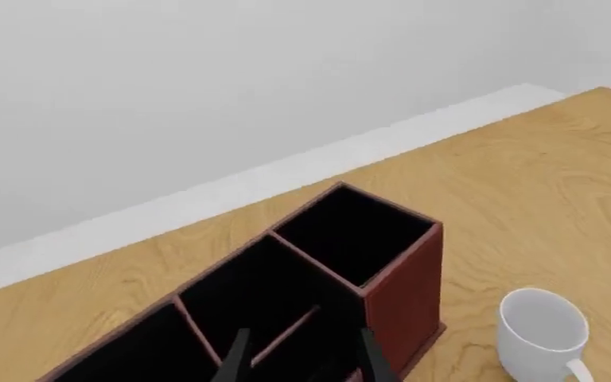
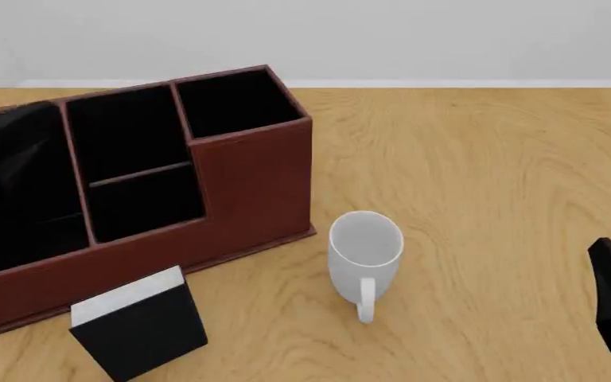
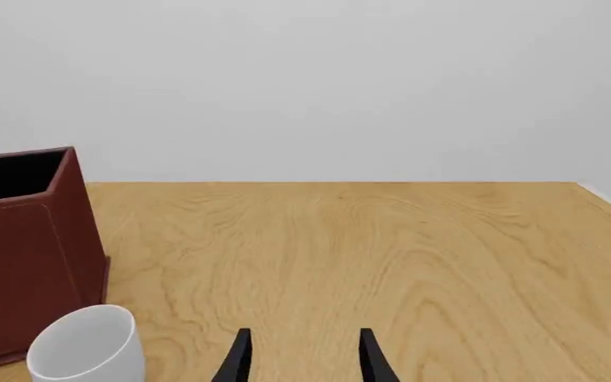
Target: Pick up the book and place it in the front compartment of the caddy.
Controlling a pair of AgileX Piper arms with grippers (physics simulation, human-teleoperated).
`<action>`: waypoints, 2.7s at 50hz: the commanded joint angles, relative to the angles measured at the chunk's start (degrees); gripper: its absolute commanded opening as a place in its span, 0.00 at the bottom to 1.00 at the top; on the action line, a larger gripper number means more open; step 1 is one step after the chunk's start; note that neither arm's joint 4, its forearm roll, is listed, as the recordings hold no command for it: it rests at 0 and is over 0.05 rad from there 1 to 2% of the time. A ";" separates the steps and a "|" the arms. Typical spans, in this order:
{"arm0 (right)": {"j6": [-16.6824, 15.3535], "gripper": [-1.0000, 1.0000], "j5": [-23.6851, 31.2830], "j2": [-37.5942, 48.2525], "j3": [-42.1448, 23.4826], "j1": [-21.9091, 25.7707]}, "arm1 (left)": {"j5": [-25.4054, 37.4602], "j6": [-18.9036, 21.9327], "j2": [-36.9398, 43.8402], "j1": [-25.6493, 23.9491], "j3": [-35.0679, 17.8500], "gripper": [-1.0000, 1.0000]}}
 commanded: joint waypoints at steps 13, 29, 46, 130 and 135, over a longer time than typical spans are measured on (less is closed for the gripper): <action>0.00 1.00 -0.06 0.08 -0.01 -0.03 | 26.48 -1.55 16.49 -13.39 -22.94 1.00; 0.01 1.00 -0.06 0.08 -0.01 -0.03 | 47.97 1.68 28.77 -18.02 -37.91 1.00; 0.00 1.00 -0.06 0.08 -0.01 -0.03 | 56.87 11.12 37.37 -18.00 -39.70 1.00; 0.01 1.00 -0.06 0.08 -0.01 -0.03 | 43.37 10.08 33.88 -21.04 -8.14 1.00; 0.00 1.00 -0.06 0.08 -0.01 -0.03 | 43.02 10.50 33.88 -20.17 -7.66 1.00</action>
